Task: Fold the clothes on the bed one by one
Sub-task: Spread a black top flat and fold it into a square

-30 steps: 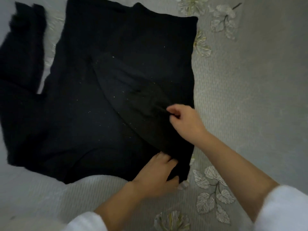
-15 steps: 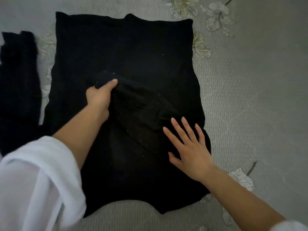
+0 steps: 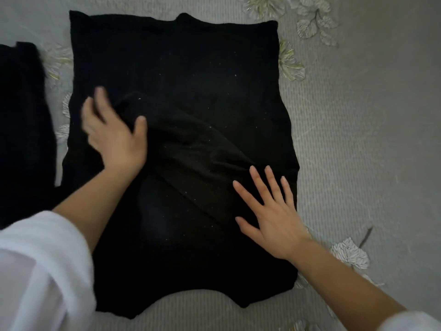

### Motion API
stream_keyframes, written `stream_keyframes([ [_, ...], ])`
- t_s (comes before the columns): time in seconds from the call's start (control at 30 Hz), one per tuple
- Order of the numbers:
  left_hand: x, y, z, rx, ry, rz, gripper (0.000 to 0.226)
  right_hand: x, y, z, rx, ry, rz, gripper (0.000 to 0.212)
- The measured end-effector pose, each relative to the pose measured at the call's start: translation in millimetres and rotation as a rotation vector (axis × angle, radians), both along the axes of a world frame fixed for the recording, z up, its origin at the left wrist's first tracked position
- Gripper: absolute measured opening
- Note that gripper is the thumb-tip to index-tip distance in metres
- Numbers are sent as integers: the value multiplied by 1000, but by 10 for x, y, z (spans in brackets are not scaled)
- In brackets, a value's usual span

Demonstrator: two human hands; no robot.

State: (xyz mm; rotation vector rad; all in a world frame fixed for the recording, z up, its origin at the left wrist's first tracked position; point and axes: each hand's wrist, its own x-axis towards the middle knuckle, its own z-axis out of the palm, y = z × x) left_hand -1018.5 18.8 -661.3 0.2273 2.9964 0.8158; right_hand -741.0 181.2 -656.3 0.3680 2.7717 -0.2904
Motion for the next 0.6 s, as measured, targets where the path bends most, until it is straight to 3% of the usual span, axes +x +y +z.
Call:
stream_keyframes([
  [0.07, 142, -18, -68, -170, 10, -380, 74, -8, -28, -37, -1, -36, 16, 70],
  [0.13, 227, -67, -175, -370, -166, -619, 76, -12, -57, -69, 2, -80, 17, 70],
  [0.23, 228, -99, -239, -444, -299, -659, 77, -46, -93, -53, 24, -123, 6, 70],
  [0.47, 523, -375, -125, -391, -218, -729, 65, -291, -387, 87, 56, -32, -114, 71],
  [0.6, 504, -812, -59, -328, -171, -674, 62, -713, -774, 82, 4, 0, -24, 69],
])
